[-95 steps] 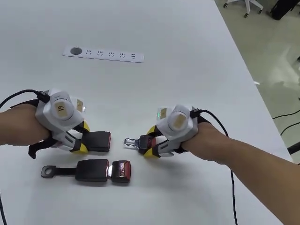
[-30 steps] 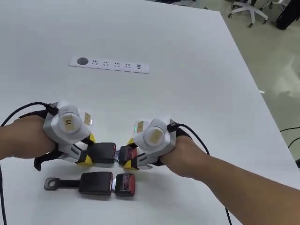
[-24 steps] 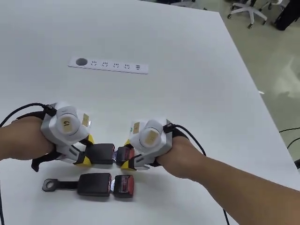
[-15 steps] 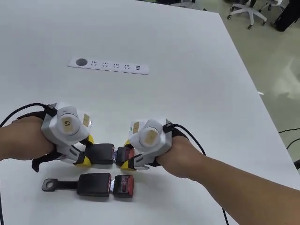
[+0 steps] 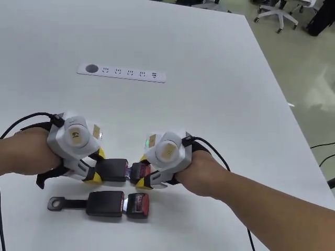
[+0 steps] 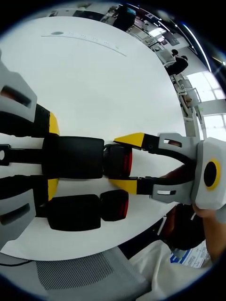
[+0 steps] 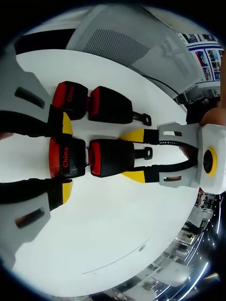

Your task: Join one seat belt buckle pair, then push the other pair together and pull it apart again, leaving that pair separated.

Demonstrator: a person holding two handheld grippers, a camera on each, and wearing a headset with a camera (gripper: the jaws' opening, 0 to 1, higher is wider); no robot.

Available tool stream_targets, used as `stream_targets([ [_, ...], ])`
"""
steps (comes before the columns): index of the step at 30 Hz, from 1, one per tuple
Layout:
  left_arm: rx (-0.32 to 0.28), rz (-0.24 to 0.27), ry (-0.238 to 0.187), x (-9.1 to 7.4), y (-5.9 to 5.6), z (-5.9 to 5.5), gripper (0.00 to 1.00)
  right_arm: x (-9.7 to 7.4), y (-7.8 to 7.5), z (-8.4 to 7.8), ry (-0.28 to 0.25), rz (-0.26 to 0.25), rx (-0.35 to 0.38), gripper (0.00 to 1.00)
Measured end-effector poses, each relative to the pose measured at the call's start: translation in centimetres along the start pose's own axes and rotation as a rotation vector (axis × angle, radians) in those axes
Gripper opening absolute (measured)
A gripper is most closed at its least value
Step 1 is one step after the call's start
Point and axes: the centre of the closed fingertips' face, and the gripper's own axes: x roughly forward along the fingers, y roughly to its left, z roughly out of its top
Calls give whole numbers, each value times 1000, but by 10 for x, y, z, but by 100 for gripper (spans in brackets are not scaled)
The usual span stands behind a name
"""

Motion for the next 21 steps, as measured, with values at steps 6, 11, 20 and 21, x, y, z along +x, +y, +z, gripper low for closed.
stream_targets([
  [6, -3, -1, -6, -1, -1, 2, 30, -6, 0, -8, 2, -6, 20, 31],
  [11, -3, -2, -6, -2, -3, 5, 30, -9, 0, -10, -4, -7, 21, 31],
  [20, -2, -1, -1, -3, -2, 4, 31, -11, -2, -11, -16, -16, 21, 32],
  [21, -1, -1, -1, -3, -2, 4, 31, -12, -2, -13, -14, -19, 21, 32],
])
